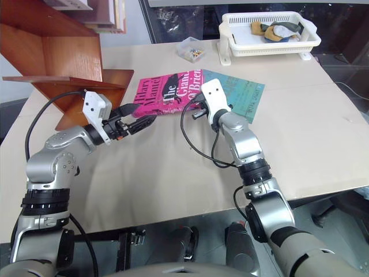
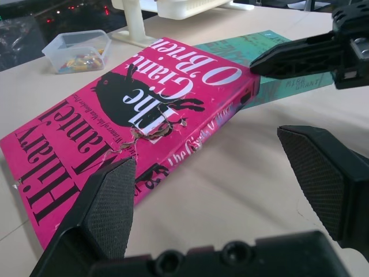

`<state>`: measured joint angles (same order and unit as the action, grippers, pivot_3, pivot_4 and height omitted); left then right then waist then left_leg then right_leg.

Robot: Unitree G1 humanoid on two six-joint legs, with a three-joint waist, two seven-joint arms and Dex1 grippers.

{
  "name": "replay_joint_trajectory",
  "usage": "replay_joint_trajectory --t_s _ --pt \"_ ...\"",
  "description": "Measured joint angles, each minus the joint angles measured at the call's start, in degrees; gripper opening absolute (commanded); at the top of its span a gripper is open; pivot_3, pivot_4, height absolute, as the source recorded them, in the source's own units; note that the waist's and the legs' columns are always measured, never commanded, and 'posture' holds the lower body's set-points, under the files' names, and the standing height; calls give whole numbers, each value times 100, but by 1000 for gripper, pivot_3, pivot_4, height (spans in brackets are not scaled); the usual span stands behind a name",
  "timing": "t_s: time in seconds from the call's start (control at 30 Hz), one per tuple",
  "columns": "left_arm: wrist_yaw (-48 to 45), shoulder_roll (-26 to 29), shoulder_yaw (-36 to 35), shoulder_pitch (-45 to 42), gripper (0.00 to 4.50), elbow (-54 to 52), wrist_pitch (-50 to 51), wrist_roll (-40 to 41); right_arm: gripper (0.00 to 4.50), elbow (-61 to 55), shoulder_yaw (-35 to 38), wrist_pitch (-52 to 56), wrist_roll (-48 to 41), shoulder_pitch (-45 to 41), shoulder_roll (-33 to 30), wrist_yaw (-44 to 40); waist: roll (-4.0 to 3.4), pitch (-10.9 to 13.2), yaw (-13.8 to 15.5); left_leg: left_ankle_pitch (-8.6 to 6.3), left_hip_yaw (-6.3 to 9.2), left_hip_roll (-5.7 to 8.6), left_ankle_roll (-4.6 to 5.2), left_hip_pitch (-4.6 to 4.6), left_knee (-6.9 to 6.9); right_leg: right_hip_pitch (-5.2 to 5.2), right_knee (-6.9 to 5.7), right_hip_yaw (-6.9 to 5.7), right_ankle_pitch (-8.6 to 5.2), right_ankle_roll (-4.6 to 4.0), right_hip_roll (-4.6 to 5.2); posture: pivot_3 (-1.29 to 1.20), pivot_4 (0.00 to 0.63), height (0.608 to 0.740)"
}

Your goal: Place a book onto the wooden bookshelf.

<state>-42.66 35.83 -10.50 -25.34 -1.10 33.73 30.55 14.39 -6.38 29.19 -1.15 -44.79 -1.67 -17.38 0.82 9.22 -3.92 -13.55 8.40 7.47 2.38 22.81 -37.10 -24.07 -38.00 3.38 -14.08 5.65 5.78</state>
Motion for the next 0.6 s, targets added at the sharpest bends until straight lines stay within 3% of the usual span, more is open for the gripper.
replay_joint_trajectory --t_s 0.07,0.17,0.3,0.43,0.57,0.6 --pt "4 -16 0 52 4500 -14 28 1 17 -177 4 82 -69 84 -27 -48 0 0 -3 0 -1 0 0 0 0 0 0 1 0 0 0 0 150 740" --pt "10 -21 0 102 4500 -25 65 1 818 -586 6 253 -248 248 -59 -233 0 0 2 0 0 0 0 1 0 0 0 0 0 0 0 0 150 740" --pt "64 -31 -20 109 4500 -63 192 47 2365 -1159 -191 347 -318 460 -281 -474 0 0 14 0 -1 0 0 1 0 0 1 0 0 0 1 0 150 740" --pt "593 -463 -393 214 4500 -319 1306 827 4104 -1729 -660 220 45 860 -784 -559 0 0 39 -1 0 0 1 2 1 0 2 -1 0 1 2 0 150 740" --pt "1606 -1130 -893 372 4500 -509 2458 1626 4104 -2460 -947 -214 270 1365 -1258 -796 3 0 64 -1 0 -1 1 3 -4 -1 2 -2 0 1 1 0 150 740" --pt "1907 -1355 -1038 371 4500 -551 2619 1787 4307 -2728 -933 -216 205 1495 -1362 -917 3 0 75 -1 1 -1 1 3 -5 1 1 -3 0 1 2 0 150 740"
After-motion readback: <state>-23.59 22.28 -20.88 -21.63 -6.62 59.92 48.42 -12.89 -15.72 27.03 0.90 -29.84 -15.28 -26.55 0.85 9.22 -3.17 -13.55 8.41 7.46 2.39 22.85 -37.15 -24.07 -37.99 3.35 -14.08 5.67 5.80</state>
